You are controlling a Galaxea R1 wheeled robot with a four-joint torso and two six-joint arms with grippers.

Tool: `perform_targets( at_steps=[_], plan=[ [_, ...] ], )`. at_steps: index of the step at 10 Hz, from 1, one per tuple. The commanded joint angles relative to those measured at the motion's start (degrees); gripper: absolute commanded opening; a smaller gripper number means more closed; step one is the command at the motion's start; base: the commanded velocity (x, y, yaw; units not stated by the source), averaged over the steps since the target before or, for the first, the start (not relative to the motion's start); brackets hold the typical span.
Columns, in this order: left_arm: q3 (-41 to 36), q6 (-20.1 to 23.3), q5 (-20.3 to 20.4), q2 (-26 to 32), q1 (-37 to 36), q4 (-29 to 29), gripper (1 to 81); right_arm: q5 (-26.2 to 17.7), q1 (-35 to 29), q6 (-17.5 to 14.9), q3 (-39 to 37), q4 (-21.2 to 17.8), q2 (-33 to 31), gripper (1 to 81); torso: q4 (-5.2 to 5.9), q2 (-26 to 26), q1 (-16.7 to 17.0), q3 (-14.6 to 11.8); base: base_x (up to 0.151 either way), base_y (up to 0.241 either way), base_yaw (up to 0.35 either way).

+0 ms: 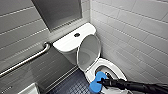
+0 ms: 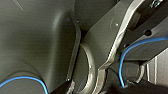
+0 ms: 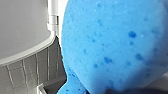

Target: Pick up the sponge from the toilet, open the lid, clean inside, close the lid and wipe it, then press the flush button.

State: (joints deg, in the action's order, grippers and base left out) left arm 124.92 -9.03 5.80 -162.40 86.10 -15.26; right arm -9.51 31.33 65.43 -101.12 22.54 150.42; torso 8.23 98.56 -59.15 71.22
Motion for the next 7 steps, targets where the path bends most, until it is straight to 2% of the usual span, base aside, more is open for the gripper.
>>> perform_targets(
  at_steps=[1, 4, 7],
  plan=[
    [-0.8, 0.2, -4.5, 0.7, 1.8, -0.6, 81.1, -3.0, -0.6, 0.5, 8.1, 1.5, -7.4, 1.0, 0.0, 0.0, 0.0, 0.0, 0.0, 0.0, 0.0],
    [-0.8, 0.3, -4.5, 0.7, 1.8, -0.6, 81.1, -2.5, 1.6, 0.5, 17.5, 1.4, -19.1, 1.0, 0.0, 0.0, 0.0, 0.0, 0.0, 0.0, 0.0],
    [-0.8, 0.3, -4.4, 0.8, 1.8, -0.9, 81.1, -0.5, 5.7, 0.5, 19.2, 1.5, -25.0, 1.0, 0.0, 0.0, 0.0, 0.0, 0.0, 0.0, 0.0]
  ],
)
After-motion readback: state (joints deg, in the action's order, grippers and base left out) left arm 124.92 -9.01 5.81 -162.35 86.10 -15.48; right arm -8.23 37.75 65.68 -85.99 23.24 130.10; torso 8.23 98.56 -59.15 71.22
